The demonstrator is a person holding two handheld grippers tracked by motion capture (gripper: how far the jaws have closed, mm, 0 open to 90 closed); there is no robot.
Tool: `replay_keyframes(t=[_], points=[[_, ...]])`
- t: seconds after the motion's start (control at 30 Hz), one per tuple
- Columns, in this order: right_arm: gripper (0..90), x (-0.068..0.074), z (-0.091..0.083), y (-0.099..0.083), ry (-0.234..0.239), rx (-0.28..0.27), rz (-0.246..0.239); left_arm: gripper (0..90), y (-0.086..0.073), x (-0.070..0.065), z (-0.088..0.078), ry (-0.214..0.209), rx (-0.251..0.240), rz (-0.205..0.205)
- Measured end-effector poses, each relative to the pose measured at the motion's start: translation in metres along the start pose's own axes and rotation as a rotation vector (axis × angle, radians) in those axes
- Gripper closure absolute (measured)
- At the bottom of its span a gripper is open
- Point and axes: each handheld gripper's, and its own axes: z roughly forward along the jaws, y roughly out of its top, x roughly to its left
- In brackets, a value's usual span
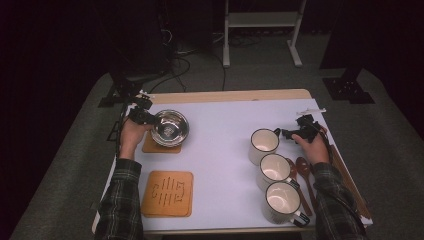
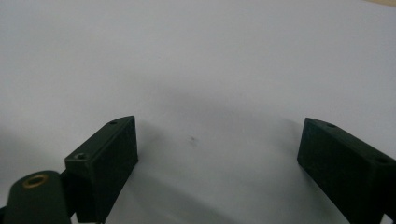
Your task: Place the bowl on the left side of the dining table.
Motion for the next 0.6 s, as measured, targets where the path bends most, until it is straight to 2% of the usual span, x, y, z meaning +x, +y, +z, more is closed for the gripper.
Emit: replay_keyframes(t=[0.23,0.33,0.43,0.6], points=[[10.7,0.0001,0.0,0.0,0.0,0.0,0.0,85.7,-0.0034,0.0074,0.0026,0.016,0.022,-0.016],[10.7,0.0001,0.0,0.0,0.0,0.0,0.0,85.8,-0.0043,0.0092,0.0045,0.033,0.042,-0.01],[10.7,0.0001,0.0,0.0,-0.001,0.0,0.0,85.9,-0.005,0.0109,0.0057,0.027,0.042,-0.015],[10.7,0.0001,0.0,0.0,0.0,0.0,0.0,86.1,-0.0058,0.012,0.0086,0.041,0.054,-0.015]])
